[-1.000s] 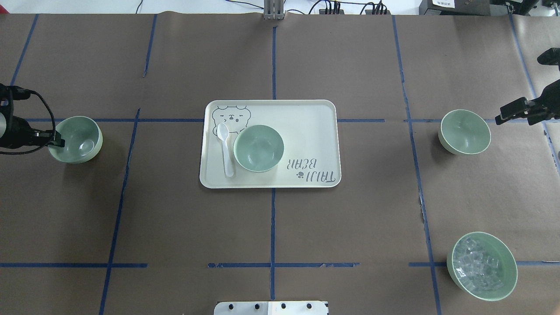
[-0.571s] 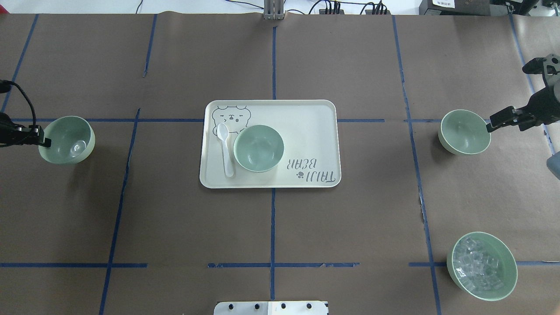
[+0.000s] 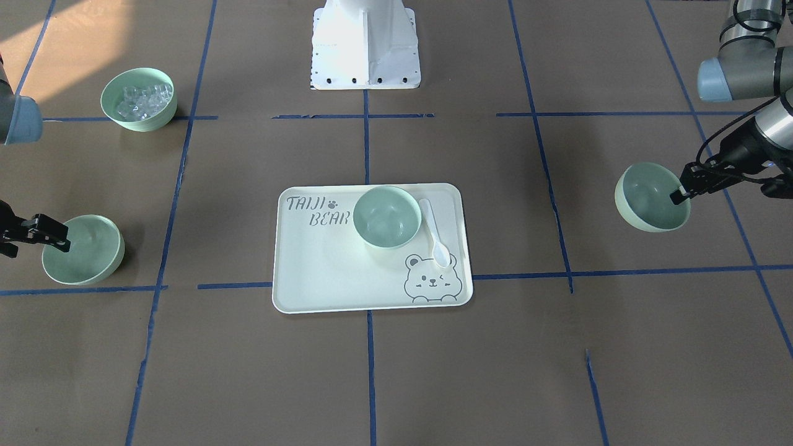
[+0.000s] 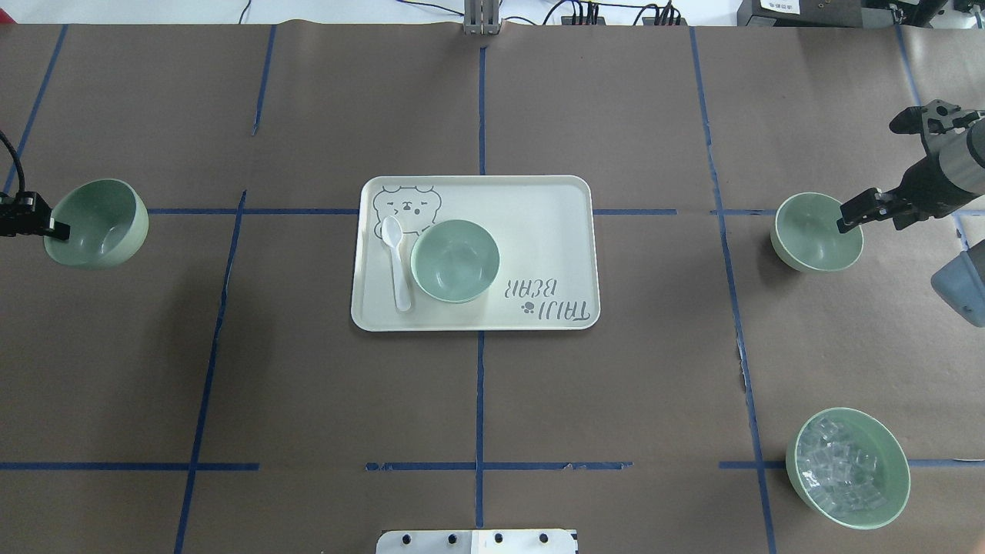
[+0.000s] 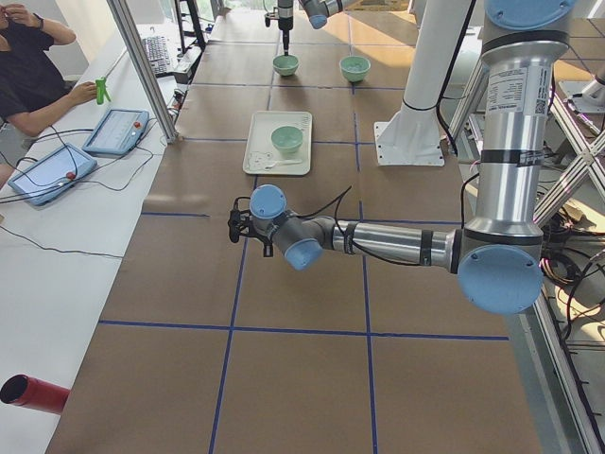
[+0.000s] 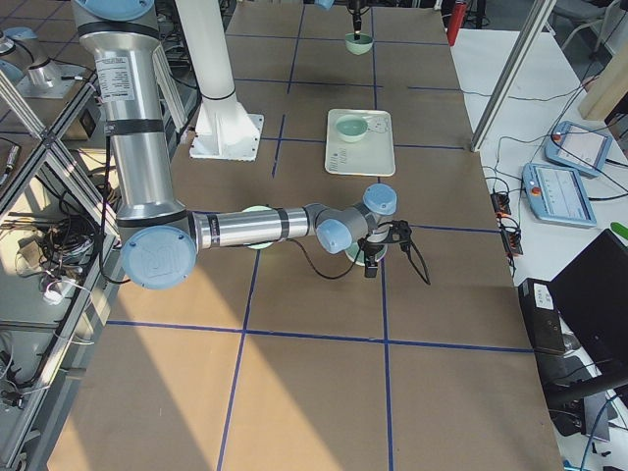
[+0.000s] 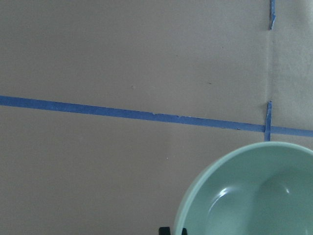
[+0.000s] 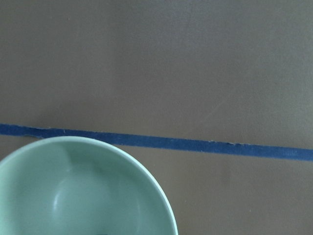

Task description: Stack green bowls together

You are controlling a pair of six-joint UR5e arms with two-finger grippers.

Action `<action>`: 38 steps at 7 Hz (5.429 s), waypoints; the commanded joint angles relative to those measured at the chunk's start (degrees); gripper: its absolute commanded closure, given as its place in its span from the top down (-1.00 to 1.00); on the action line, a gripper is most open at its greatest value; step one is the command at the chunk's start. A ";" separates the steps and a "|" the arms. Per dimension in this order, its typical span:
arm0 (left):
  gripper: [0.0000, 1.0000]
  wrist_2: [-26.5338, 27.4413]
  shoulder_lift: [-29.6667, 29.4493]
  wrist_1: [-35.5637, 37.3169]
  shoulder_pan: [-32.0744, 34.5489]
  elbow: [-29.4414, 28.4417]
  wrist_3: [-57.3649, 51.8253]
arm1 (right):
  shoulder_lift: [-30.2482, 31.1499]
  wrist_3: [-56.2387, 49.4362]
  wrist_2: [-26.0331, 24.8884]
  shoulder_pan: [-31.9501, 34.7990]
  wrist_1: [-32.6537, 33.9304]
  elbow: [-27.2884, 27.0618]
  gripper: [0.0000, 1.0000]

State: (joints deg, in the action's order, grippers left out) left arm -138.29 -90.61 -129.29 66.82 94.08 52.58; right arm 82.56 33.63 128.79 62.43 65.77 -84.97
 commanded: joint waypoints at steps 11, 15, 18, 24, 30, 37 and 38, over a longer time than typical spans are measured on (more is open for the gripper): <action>-1.00 19.58 -23.36 8.86 -18.61 3.92 36.08 | -7.13 0.03 13.68 7.96 -3.37 1.65 -1.00; -1.00 31.85 -35.51 24.08 -30.51 2.43 37.42 | -9.16 2.56 14.74 9.20 -3.20 1.21 -1.00; -1.00 31.94 -36.04 24.17 -32.80 1.11 37.33 | -10.13 5.21 14.74 9.20 -3.20 -0.02 -1.00; 0.99 32.12 -35.17 24.08 -34.47 0.84 36.72 | -10.49 5.21 14.83 9.20 -3.11 -0.37 -1.00; 1.00 28.81 -32.45 34.89 -23.96 9.71 19.18 | -17.87 25.30 9.25 -2.53 -3.20 -6.94 -1.00; 1.00 17.44 -17.68 34.28 -5.13 13.06 -10.03 | -32.27 37.38 -11.43 -24.71 6.65 -6.37 -1.00; 1.00 17.27 -16.89 34.19 -4.08 12.97 -11.78 | -34.37 37.38 -12.50 -25.16 6.82 -3.66 -1.00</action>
State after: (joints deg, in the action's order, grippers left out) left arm -120.67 -108.71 -94.98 61.21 107.18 43.21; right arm 50.59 71.01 118.05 38.36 71.84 -91.16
